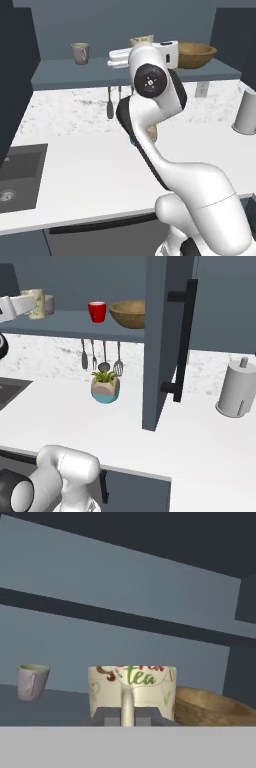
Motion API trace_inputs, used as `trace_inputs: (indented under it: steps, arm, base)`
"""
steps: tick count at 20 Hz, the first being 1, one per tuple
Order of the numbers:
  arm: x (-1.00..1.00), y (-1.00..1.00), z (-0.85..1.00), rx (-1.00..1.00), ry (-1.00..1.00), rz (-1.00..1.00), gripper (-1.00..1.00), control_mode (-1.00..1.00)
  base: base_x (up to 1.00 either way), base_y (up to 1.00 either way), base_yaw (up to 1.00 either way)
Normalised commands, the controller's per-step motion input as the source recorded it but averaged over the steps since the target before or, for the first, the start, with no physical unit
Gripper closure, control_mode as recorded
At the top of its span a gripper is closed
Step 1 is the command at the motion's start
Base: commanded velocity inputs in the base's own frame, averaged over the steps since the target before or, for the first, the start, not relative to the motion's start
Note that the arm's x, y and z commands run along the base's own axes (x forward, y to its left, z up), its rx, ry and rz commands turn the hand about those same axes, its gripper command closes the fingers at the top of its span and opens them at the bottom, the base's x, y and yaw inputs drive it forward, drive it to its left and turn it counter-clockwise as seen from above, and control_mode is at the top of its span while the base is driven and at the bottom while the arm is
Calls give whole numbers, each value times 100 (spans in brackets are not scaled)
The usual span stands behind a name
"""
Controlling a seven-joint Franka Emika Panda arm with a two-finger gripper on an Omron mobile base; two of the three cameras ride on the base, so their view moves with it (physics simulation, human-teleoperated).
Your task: Gather all objects into one cabinet and sort the glasses and bowls to opposite sides.
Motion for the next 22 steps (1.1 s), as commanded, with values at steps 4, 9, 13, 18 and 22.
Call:
trace_inputs:
  steps: [4, 9, 13, 18, 22]
  arm:
    - [17, 2, 0, -5, -4, 1, 100, -100]
    - [77, 1, 3, -15, -13, 0, 100, -100]
    - [60, 43, -8, -13, 0, 0, 100, -100]
    - [0, 26, -10, -4, 0, 3, 100, -100]
    - [-4, 13, -4, -1, -2, 3, 100, -100]
  base:
    - [0, 0, 0]
    - [0, 0, 0]
    - [0, 0, 0]
    - [0, 0, 0]
    - [0, 0, 0]
